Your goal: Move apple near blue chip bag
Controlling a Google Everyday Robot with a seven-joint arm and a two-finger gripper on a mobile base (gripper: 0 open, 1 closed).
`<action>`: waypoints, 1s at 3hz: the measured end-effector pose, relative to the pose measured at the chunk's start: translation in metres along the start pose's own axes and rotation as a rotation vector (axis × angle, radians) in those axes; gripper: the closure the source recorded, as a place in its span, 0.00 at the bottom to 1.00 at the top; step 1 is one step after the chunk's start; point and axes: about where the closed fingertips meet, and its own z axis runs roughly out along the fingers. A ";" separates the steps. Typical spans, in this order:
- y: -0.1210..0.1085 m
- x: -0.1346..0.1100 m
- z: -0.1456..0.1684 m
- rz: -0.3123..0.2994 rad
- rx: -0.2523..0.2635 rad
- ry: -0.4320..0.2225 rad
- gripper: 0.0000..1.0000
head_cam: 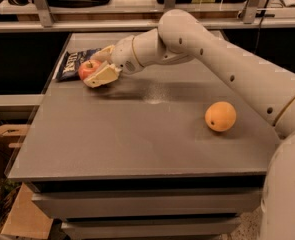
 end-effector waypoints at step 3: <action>0.001 -0.005 0.005 -0.010 -0.020 -0.016 0.00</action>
Offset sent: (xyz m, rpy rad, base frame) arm 0.0006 0.0030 0.0051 0.0158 -0.0099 0.0237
